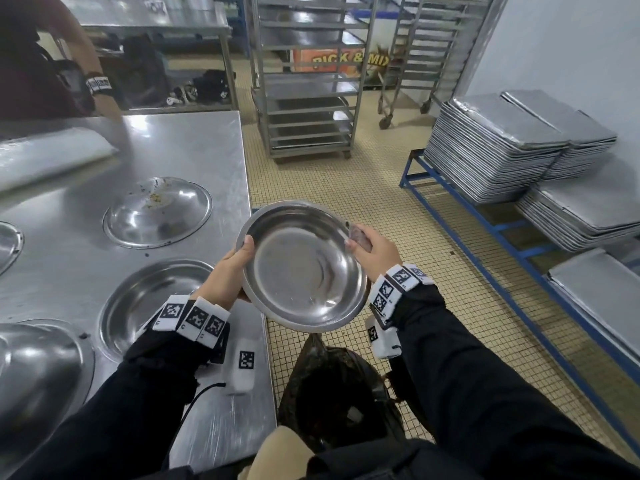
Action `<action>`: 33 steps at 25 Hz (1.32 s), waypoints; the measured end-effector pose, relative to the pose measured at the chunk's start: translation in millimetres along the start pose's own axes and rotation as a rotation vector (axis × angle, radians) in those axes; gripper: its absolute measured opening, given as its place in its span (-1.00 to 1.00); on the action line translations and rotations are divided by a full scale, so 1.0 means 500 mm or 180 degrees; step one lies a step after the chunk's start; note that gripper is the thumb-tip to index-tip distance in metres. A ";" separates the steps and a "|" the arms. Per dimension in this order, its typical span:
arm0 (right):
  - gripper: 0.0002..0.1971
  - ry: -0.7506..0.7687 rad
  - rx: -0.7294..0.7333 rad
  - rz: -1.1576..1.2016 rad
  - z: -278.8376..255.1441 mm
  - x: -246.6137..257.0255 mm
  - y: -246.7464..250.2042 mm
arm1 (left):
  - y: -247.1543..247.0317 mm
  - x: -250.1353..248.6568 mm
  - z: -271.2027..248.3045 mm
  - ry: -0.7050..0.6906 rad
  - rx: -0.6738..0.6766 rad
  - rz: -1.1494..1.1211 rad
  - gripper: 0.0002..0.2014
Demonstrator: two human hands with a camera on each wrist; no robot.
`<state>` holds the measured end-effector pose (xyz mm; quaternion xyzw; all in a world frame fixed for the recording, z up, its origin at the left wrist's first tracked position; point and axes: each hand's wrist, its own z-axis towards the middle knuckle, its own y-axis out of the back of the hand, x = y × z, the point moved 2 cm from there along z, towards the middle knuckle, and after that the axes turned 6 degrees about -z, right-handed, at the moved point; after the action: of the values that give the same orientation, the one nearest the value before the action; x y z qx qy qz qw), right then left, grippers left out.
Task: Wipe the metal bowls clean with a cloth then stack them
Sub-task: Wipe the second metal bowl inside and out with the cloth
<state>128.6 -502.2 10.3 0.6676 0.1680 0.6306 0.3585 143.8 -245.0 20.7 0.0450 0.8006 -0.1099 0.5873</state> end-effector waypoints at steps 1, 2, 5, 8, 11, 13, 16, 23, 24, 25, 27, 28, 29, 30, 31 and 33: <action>-0.68 -0.0126 -0.0041 0.0089 -0.005 -0.003 -0.006 | -0.001 0.002 0.000 -0.0031 -0.0064 -0.0080 -0.51; -0.73 -0.0267 -0.0079 0.0209 -0.012 -0.003 -0.014 | -0.003 0.003 -0.001 -0.0063 -0.0155 -0.0111 -0.52; -0.79 -0.0664 -0.0345 0.0589 -0.037 -0.005 -0.031 | -0.009 0.013 0.004 -0.0126 -0.0401 -0.0149 -0.56; -0.79 -0.0993 -0.0681 0.0948 -0.070 -0.001 -0.041 | -0.022 0.019 0.003 -0.0176 -0.0564 -0.0311 -0.50; -0.78 -0.1159 -0.0796 0.1171 -0.094 0.014 -0.047 | -0.045 0.024 -0.009 -0.0195 -0.0707 -0.0539 -0.59; -0.80 -0.1060 -0.0741 0.1106 -0.091 0.024 -0.030 | -0.046 0.026 -0.010 -0.0214 -0.0547 -0.0623 -0.59; -0.79 -0.0794 -0.0523 0.0818 -0.065 0.029 0.022 | -0.017 0.023 -0.004 -0.0052 -0.0140 -0.0880 -0.49; -0.76 -0.0436 0.0284 0.0403 -0.063 0.060 0.056 | 0.004 -0.013 -0.020 0.0201 0.0195 -0.0925 -0.71; -0.75 -0.0461 0.0284 0.0505 -0.068 0.059 0.055 | 0.005 -0.013 -0.022 0.0224 0.0060 -0.0882 -0.73; -0.75 -0.0484 0.0294 0.0664 -0.072 0.058 0.054 | 0.006 -0.008 -0.019 0.0198 -0.0123 -0.0796 -0.74; -0.75 -0.0565 0.0187 0.1103 -0.083 0.058 0.048 | 0.000 0.004 -0.012 0.0066 -0.0476 -0.0776 -0.75; -0.75 -0.0621 0.0010 0.1255 -0.089 0.058 0.041 | -0.010 0.009 -0.011 -0.0001 -0.0635 -0.0769 -0.75; -0.74 -0.0661 -0.0221 0.1337 -0.094 0.059 0.031 | -0.022 0.014 -0.011 -0.0077 -0.0735 -0.0715 -0.75; -0.76 -0.0700 -0.0469 0.1389 -0.102 0.062 0.019 | -0.037 0.019 -0.012 -0.0145 -0.0786 -0.0631 -0.74; -0.78 -0.0770 -0.0700 0.1442 -0.109 0.065 0.007 | -0.056 0.022 -0.016 -0.0191 -0.0793 -0.0575 -0.74; -0.82 -0.0969 -0.1014 0.1607 -0.121 0.071 -0.014 | -0.082 0.024 -0.027 -0.0263 -0.0769 -0.0569 -0.73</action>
<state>76.9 -457.4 27.9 0.7102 -0.1589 0.6108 0.3118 119.4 -282.4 18.2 -0.1019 0.7840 -0.0664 0.6087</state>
